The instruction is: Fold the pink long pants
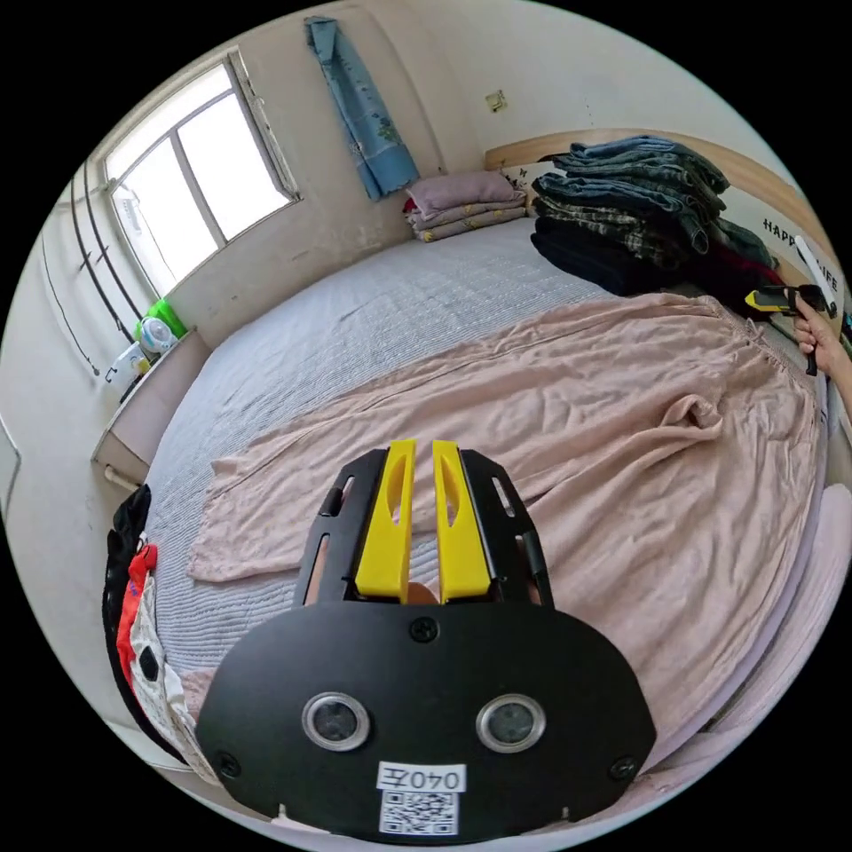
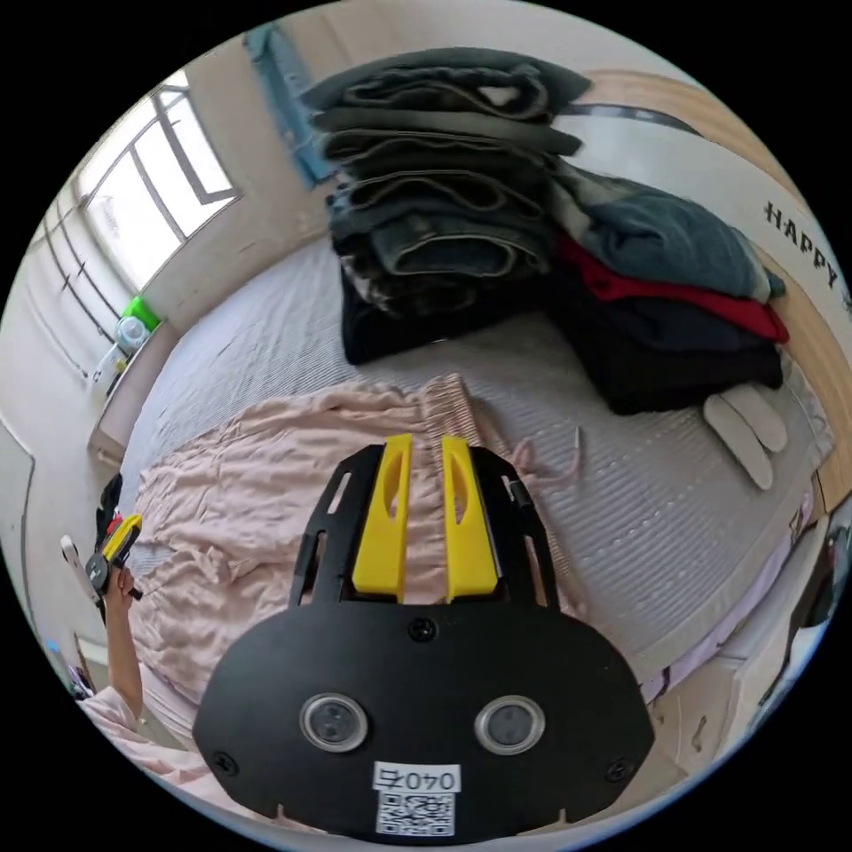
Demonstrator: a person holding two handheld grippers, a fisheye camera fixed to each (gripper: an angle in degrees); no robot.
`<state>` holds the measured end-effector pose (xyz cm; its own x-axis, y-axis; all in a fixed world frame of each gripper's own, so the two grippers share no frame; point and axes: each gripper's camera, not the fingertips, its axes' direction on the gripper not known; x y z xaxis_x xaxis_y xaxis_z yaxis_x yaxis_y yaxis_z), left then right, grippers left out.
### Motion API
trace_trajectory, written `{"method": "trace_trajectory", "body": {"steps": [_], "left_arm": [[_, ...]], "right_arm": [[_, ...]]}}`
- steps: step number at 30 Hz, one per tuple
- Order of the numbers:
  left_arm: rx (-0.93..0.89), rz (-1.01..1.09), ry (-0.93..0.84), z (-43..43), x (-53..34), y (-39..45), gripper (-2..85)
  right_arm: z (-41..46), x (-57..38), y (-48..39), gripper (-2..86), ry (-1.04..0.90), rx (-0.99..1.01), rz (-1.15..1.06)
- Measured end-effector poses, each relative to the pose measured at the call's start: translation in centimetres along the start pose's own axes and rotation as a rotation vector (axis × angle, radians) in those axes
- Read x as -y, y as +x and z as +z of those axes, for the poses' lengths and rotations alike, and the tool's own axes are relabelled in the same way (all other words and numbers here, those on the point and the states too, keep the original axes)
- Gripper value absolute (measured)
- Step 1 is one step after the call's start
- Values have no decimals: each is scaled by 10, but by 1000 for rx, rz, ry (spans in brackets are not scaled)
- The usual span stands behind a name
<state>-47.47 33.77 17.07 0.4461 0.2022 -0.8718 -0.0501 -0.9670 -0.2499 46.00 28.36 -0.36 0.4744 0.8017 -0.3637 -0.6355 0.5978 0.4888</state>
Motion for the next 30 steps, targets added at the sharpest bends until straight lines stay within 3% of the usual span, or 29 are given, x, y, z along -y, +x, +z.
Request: {"method": "trace_trajectory", "body": {"steps": [6,10,14,17,19,21,23,26,30], "left_arm": [[-100,1,-105,92,99,95,-12],[-115,-1,-195,144,124,147,-10],[-229,58,-298,193,133,200,-9],[-78,79,-290,225,140,225,-9],[-25,132,-298,244,138,242,-9],[62,228,-301,247,134,261,-8],[89,237,-246,226,125,260,-9],[0,248,-109,167,86,239,-9],[-145,312,-195,130,-5,232,-9]], "right_arm": [[73,55,38,111,-155,198,38],[136,62,33,43,-249,340,63],[130,64,17,-5,-80,355,16],[136,77,27,-3,-25,333,88],[171,82,25,8,-147,305,131],[198,81,17,32,-271,271,121],[173,73,7,55,-188,272,77],[105,36,-20,34,-10,149,-51],[55,-42,-74,-1,16,145,-262]]}}
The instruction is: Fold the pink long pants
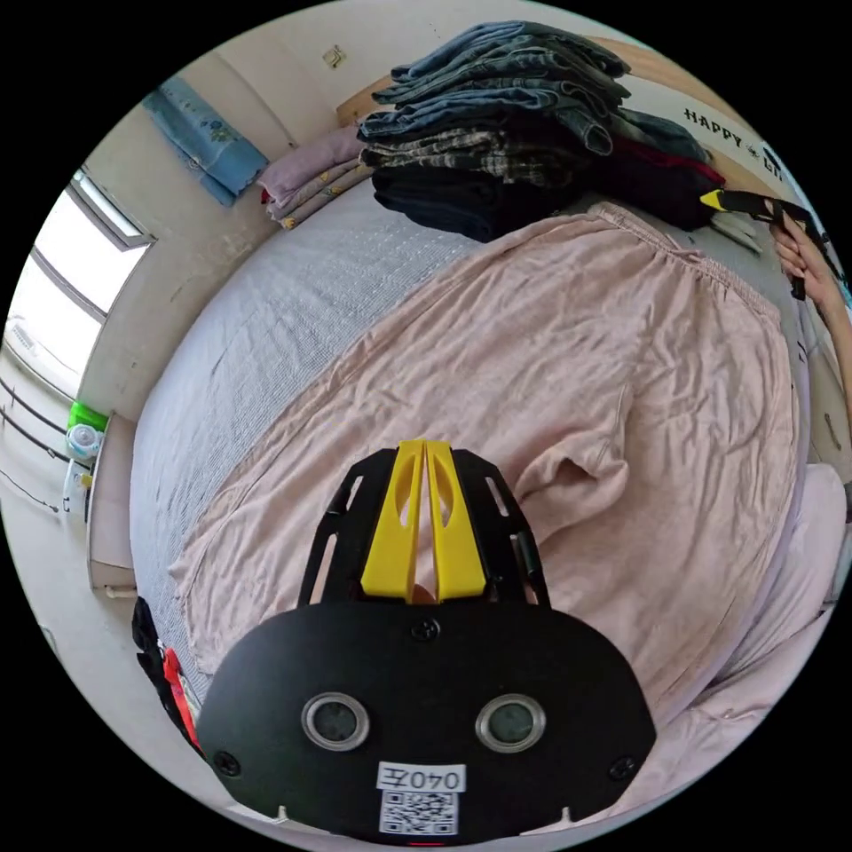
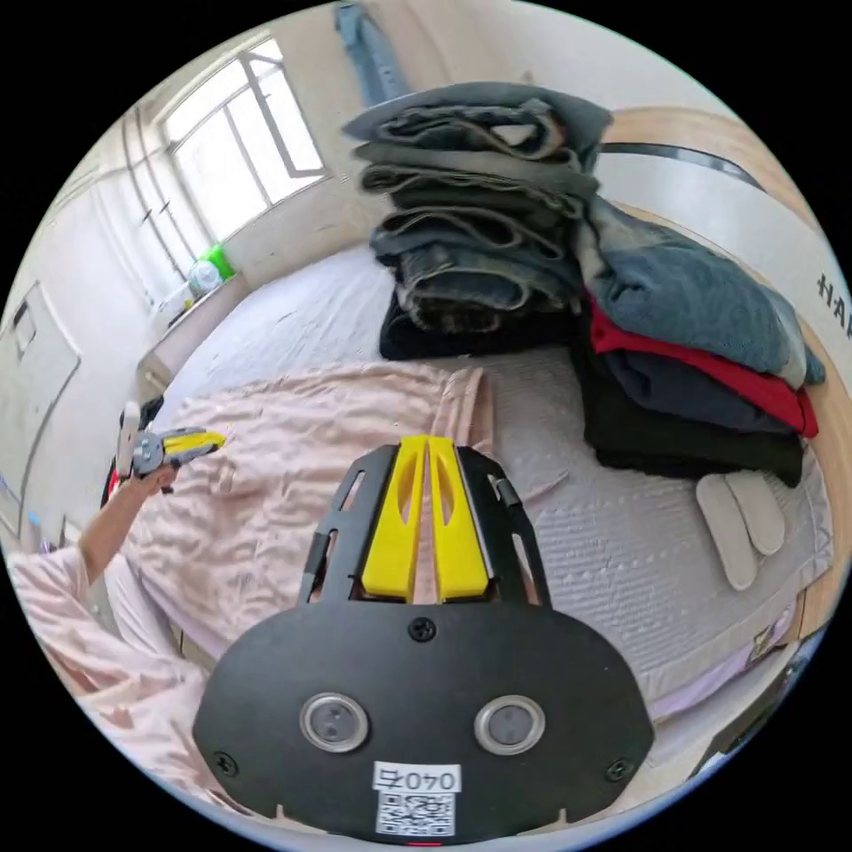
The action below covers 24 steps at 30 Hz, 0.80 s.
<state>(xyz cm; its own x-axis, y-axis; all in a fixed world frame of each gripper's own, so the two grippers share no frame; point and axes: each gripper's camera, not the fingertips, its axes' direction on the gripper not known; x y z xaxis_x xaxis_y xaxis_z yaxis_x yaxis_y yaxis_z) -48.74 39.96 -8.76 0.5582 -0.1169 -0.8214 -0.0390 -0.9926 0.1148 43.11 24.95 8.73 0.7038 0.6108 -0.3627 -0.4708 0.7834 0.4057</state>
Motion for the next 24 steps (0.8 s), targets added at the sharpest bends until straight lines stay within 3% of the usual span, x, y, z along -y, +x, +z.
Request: {"method": "trace_trajectory", "body": {"steps": [4,7,10,14,20,24], "left_arm": [[95,-77,6,15,-50,16,-9],[116,-110,1,44,-62,20,-9],[155,-133,-36,39,-62,20,-9],[140,-178,143,-25,-105,19,-8],[-111,-137,170,-65,-193,83,-9],[-163,-56,126,-58,-229,131,-9]], "right_arm": [[20,-68,-63,-8,-127,-22,-110],[53,-97,-68,-9,-249,-268,-129],[43,-106,-48,-9,-216,-202,20],[3,-101,-87,-9,-143,-436,-3],[15,-76,-183,-9,-127,-196,-245],[67,-66,-217,-9,-247,-237,-340]]}}
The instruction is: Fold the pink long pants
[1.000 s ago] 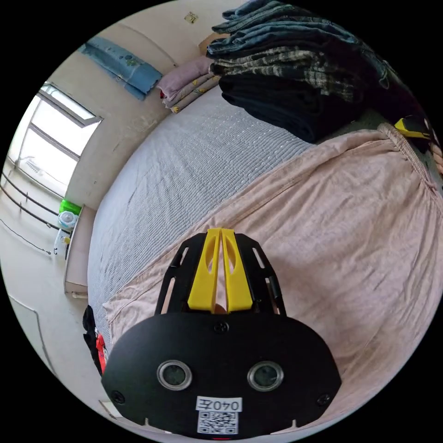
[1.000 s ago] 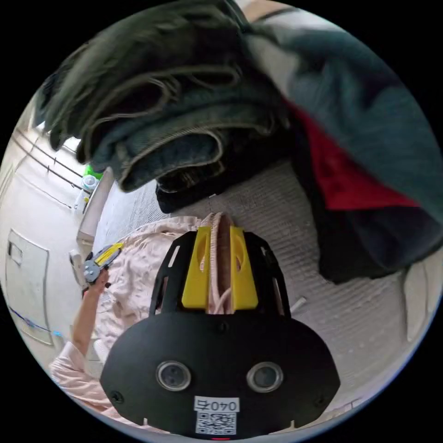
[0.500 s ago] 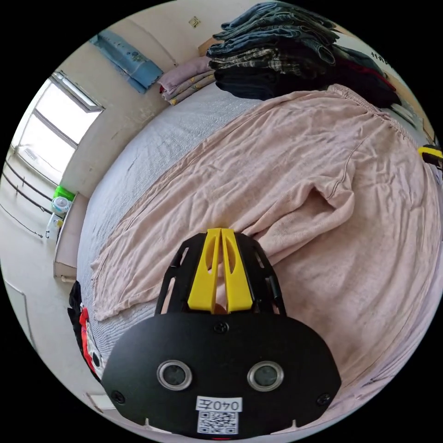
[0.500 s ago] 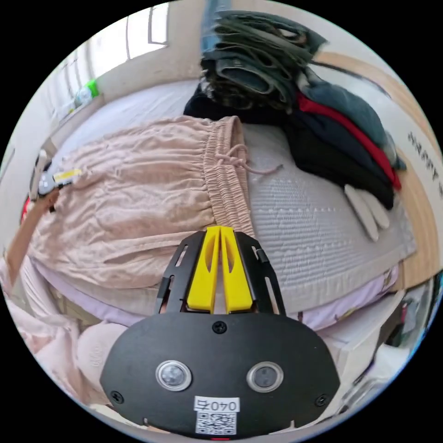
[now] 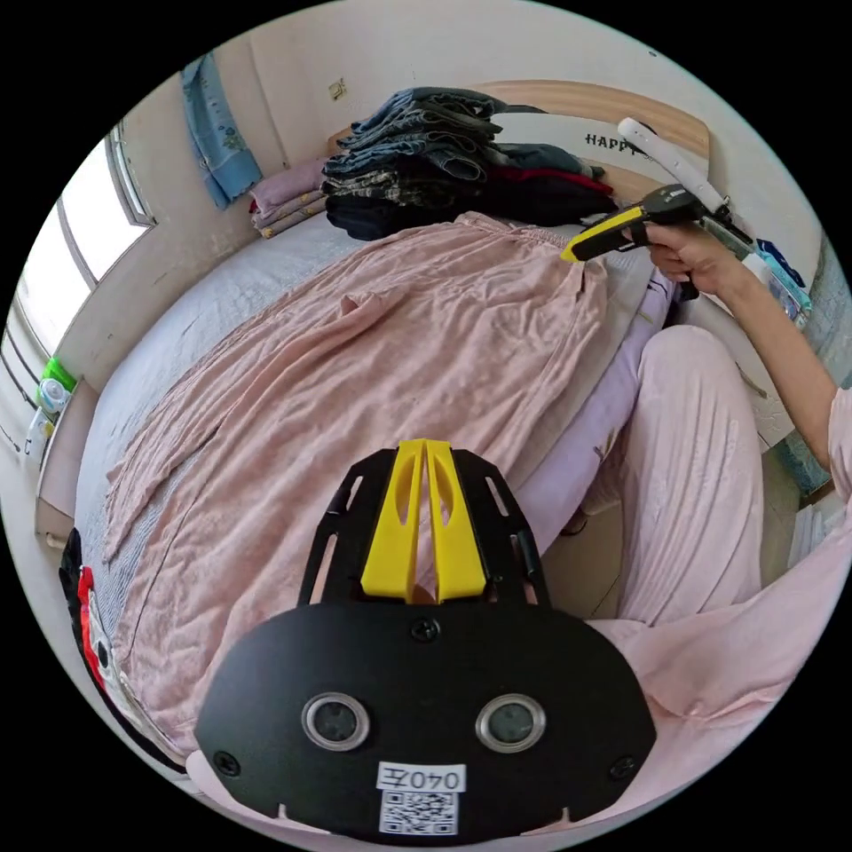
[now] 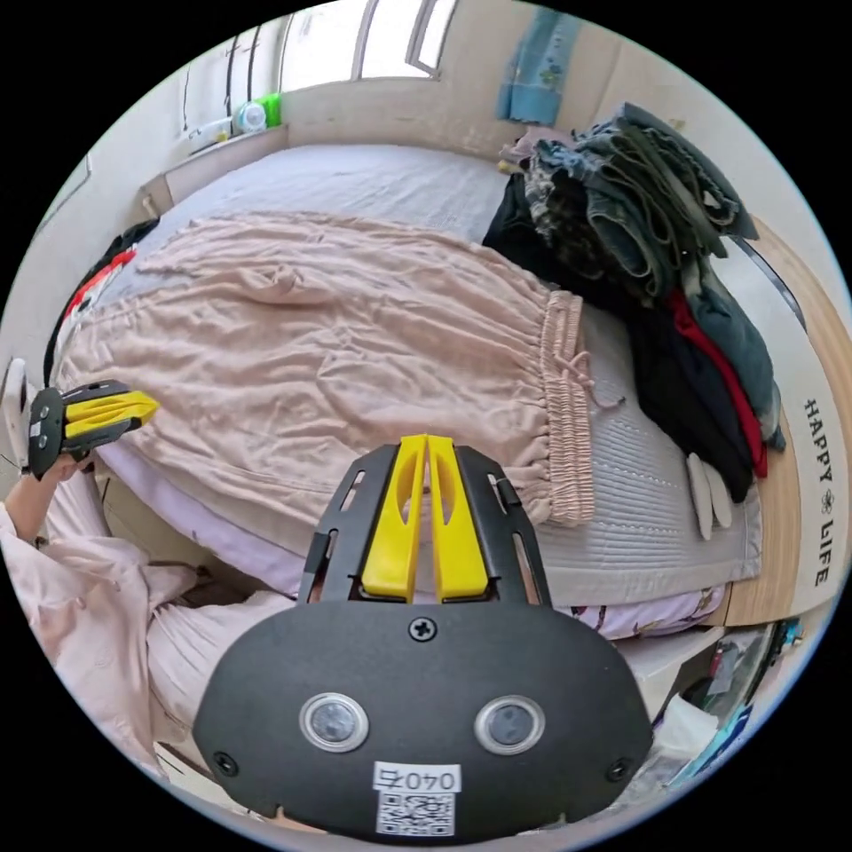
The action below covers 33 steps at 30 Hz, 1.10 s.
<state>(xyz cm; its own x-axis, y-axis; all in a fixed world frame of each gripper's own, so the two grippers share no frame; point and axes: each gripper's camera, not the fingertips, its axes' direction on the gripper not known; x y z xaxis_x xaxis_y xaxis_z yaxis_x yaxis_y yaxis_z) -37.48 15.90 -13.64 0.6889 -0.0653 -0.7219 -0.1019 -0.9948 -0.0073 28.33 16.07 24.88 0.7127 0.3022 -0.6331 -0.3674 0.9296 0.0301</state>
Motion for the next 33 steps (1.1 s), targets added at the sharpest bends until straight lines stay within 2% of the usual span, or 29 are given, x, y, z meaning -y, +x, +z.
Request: {"method": "trace_trajectory", "body": {"steps": [2,4,5,9,15,17,19,21,23,27,29,31,32,33], "left_arm": [[-12,7,-66,14,-12,6,-9],[3,4,-30,14,-20,7,-9],[1,7,-46,16,-19,5,-9],[-78,21,-127,25,-7,-11,-9],[-269,-87,-98,25,-28,-45,-9],[-290,-51,-109,18,-42,-36,-9],[-256,-50,-87,6,-59,-32,-9],[-133,-60,-51,-16,-80,-33,-9],[-52,-82,-30,-31,-96,-42,-9],[110,-235,-75,-38,-129,-87,-9],[130,-340,-91,-36,-144,-110,-9],[105,-406,-129,-28,-158,-128,-9],[50,-413,-226,-15,-166,-135,-9],[14,-391,-201,-16,-172,-135,-9]], "right_arm": [[29,11,-12,-10,-109,-44,-38],[48,13,-15,-10,-186,-75,-64],[48,13,-16,-10,-140,-80,-70],[52,27,-21,-10,-159,-123,-130],[55,43,-21,-9,-206,-170,-172],[49,40,-9,-9,-239,-128,-154],[45,43,0,-9,-284,-122,-130],[35,55,-4,-10,-321,-217,-109],[3,69,-40,-10,-171,-341,-183],[-18,93,-118,-10,-28,-146,-376],[-6,103,-167,-10,3,-27,-494],[12,106,-193,-10,-8,18,-559],[27,107,-203,-10,-43,29,-564],[36,107,-206,-10,-79,45,-570]]}}
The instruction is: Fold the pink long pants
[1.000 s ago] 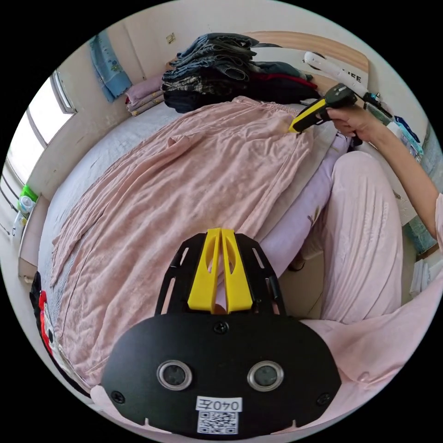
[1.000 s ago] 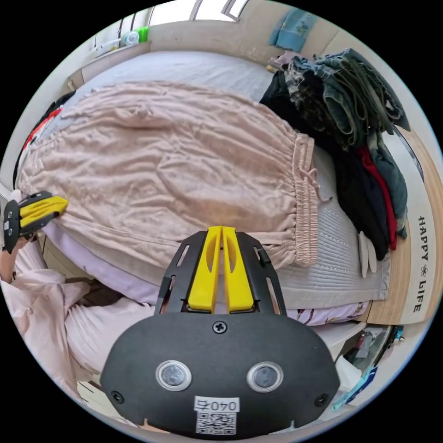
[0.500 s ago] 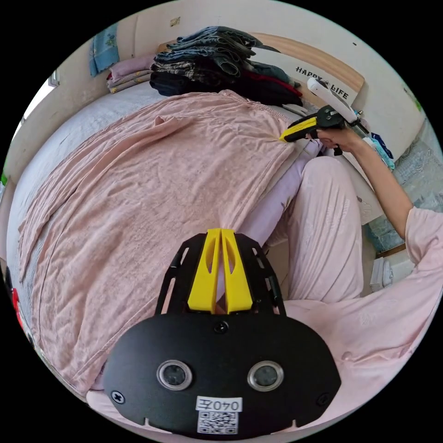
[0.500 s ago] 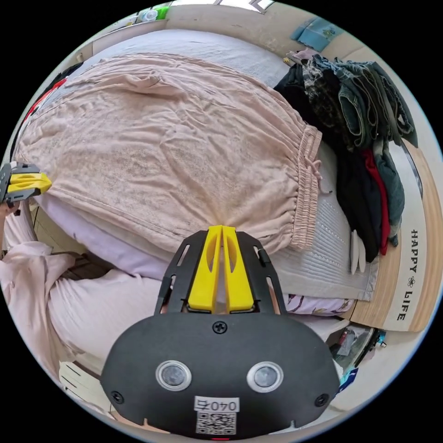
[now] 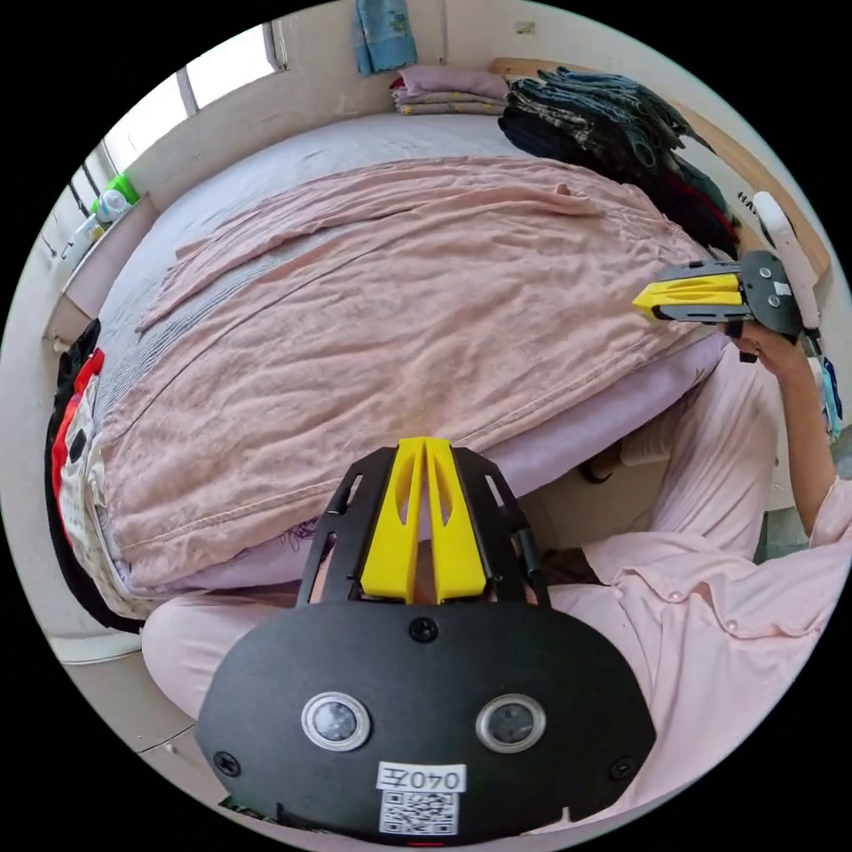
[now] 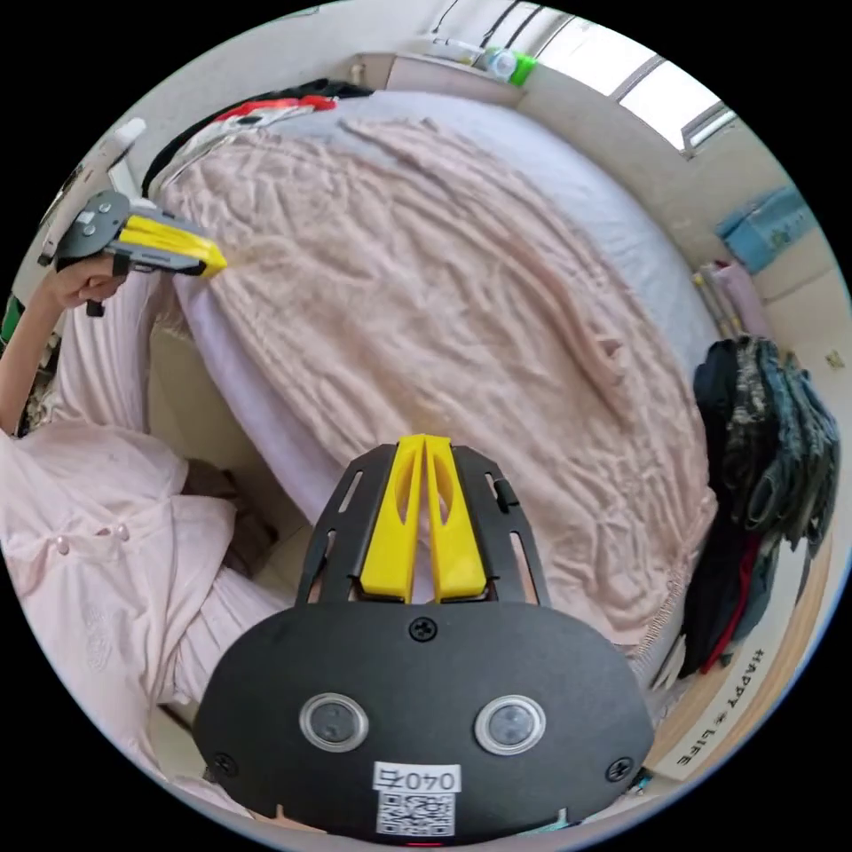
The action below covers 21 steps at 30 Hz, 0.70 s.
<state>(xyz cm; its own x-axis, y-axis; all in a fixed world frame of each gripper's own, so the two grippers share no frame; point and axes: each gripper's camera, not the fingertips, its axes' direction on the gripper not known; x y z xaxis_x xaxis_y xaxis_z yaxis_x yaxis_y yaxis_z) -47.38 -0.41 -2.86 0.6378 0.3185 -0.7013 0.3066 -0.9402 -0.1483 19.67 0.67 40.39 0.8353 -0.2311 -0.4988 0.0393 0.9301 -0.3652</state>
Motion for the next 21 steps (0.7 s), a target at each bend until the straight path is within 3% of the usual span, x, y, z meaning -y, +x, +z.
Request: {"method": "trace_trajectory", "body": {"steps": [2,4,10,16,17,21], "left_arm": [[-39,47,-60,-3,-1,-1,-9],[-18,35,-3,-15,0,-6,-9],[-102,35,140,-12,52,13,-9],[-130,367,167,45,132,155,-9],[-111,434,153,58,143,185,-9],[23,608,92,94,164,261,-9]], "right_arm": [[7,-10,3,-10,-32,75,-9],[-3,-24,21,-10,-54,173,4],[-40,-135,151,-9,190,134,469],[-25,-266,271,12,381,120,987],[-18,-292,294,54,433,160,1123],[23,-351,352,119,533,423,1325]]}}
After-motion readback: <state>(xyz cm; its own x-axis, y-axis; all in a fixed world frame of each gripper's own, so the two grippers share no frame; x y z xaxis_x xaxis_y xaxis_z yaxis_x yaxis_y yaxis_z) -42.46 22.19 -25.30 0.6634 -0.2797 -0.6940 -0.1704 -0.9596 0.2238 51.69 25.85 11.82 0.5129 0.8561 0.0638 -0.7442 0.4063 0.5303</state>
